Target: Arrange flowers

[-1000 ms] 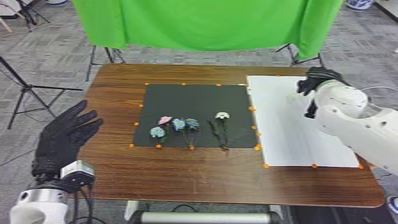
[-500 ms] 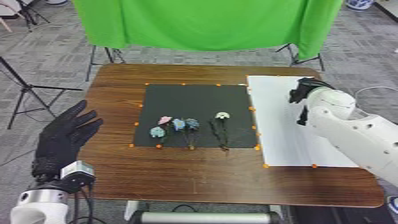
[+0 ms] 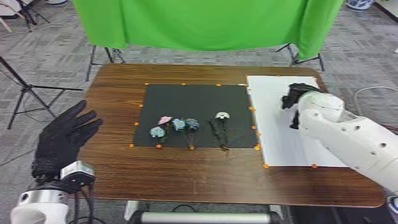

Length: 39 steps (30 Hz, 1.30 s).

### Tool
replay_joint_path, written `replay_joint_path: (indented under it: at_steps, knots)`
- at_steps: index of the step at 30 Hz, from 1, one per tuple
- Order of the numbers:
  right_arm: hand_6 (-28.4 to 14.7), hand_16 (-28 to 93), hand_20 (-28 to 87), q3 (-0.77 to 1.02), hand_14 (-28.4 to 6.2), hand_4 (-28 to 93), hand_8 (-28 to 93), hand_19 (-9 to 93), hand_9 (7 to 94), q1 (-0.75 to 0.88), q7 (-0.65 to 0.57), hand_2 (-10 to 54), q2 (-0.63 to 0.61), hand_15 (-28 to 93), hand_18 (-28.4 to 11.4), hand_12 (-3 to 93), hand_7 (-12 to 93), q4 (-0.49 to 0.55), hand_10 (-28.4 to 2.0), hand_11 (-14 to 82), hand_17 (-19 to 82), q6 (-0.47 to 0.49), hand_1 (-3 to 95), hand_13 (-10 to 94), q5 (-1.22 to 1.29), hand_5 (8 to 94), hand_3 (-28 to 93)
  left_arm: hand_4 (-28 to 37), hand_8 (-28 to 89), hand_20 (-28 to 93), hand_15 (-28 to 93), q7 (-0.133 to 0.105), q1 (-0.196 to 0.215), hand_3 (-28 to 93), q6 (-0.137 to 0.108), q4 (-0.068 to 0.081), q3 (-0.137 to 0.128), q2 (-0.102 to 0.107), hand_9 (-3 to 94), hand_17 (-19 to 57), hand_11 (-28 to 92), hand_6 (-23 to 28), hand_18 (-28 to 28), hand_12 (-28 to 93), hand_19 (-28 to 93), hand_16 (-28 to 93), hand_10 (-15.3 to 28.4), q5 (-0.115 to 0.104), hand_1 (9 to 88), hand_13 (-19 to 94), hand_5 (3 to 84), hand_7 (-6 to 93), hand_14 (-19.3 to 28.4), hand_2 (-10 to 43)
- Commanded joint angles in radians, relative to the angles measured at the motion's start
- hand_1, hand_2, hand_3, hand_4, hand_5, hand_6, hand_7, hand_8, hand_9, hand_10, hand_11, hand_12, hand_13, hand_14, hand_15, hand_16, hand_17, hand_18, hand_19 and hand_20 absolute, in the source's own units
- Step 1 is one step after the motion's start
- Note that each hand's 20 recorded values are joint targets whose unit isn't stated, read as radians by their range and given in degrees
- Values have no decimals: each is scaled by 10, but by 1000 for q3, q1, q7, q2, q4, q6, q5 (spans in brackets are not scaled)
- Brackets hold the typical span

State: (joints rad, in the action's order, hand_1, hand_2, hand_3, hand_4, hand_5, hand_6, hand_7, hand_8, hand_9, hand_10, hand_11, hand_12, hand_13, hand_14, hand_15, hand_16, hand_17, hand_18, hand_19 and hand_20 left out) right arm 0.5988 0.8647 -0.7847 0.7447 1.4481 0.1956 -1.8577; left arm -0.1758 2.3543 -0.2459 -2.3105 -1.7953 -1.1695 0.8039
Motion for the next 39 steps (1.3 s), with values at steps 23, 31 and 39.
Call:
replay_joint_path:
  at_steps: [23,31,39]
  knots:
    - [3,149,365,-152,-37,-283,-17,932,914,-5,56,-94,-111,753,-218,275,273,243,-81,247,408,-447,511,828,-215,810,836,-184,-96,-58,511,-6,46,817,-11,-12,-17,-6,366,-85,275,106,242,94,602,-102,203,-8,253,276,391,136,274,62]
    - [1,152,372,8,-37,-283,-11,932,914,207,182,-94,-58,753,-219,277,260,385,-82,250,408,-315,514,829,-280,814,836,-185,-96,-58,510,16,36,818,1,-10,-24,-6,367,-85,275,107,242,94,602,-102,204,1,253,276,391,135,273,61]
    - [0,155,376,-25,-39,-283,-7,932,914,263,205,-95,-75,753,-220,278,255,423,-82,250,407,-305,514,826,-307,815,837,-184,-96,-58,510,28,31,818,10,-7,-28,-9,367,-85,273,106,242,93,602,-102,204,5,252,276,391,136,274,61]
